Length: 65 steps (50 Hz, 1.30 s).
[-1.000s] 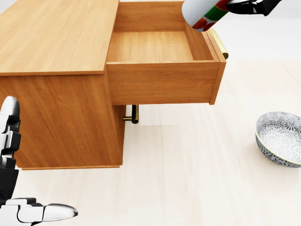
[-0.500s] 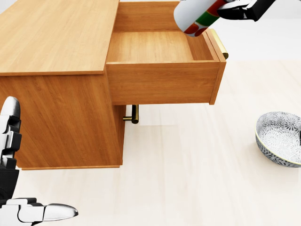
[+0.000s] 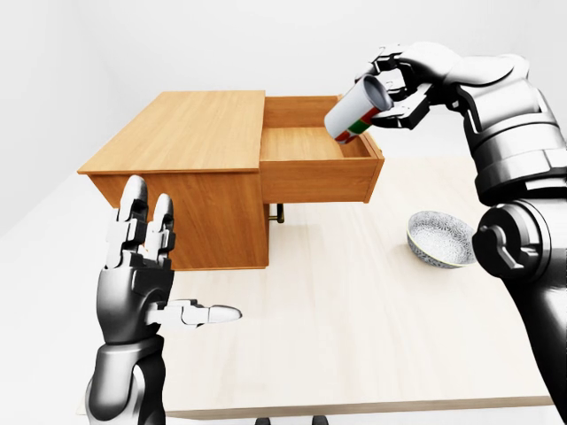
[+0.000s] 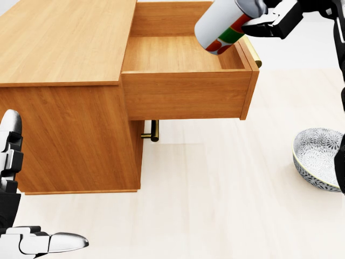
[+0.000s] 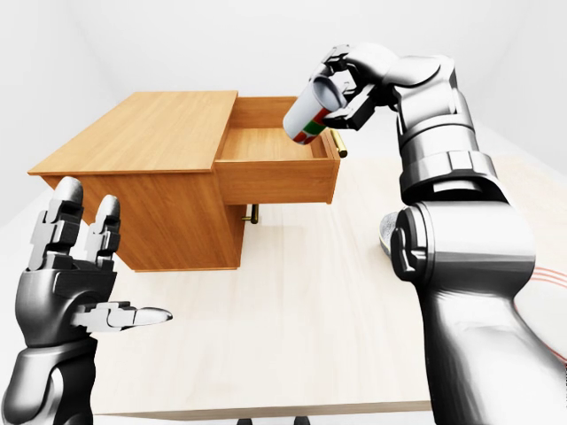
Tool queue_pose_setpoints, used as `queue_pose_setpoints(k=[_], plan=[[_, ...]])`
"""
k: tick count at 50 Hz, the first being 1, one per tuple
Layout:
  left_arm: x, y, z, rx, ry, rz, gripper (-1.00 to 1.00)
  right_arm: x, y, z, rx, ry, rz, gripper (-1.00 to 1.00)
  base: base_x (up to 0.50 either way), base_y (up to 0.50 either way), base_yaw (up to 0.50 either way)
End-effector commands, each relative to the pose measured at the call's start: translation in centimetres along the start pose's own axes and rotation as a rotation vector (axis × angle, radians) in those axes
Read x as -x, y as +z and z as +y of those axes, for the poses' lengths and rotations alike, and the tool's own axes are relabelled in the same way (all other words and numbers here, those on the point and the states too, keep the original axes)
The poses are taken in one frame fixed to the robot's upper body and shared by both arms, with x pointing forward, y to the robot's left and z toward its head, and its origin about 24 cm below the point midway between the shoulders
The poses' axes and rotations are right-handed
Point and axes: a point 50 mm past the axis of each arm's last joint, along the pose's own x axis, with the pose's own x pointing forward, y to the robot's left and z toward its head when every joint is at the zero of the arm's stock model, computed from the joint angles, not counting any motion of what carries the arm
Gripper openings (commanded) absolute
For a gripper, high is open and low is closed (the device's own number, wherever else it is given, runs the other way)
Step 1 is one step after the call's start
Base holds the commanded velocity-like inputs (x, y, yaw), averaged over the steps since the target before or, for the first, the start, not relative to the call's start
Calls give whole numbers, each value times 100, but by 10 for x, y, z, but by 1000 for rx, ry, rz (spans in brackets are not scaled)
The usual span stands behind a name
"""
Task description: Put the ketchup in the top drawer of the cabinet.
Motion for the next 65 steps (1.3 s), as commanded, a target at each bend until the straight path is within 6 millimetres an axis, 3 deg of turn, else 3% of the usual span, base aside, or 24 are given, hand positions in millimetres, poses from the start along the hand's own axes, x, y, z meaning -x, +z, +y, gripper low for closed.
queue_pose_setpoints(k=[1, 34, 37, 39, 40, 65], plan=[[0, -1, 0, 0, 0, 2, 100, -3, -3, 4, -25, -7, -7, -100, 0, 0, 0], [0, 0, 0, 0, 1, 1, 100, -8, -7, 13, -36, 14, 3, -100, 0, 0, 0], [0, 0, -1, 2, 1, 0, 100, -8, -6, 12, -33, 12, 2, -79, 0, 0, 0], [0, 0, -1, 1, 0, 1, 100, -8, -6, 12, -17, 13, 12, 87, 0, 0, 0], [0, 0, -1, 1, 0, 1, 100, -8, -7, 13, -17, 16, 13, 100, 0, 0, 0], [-2, -4, 0, 1, 4, 13, 100, -7, -2, 10, 6, 7, 14, 100, 0, 0, 0]])
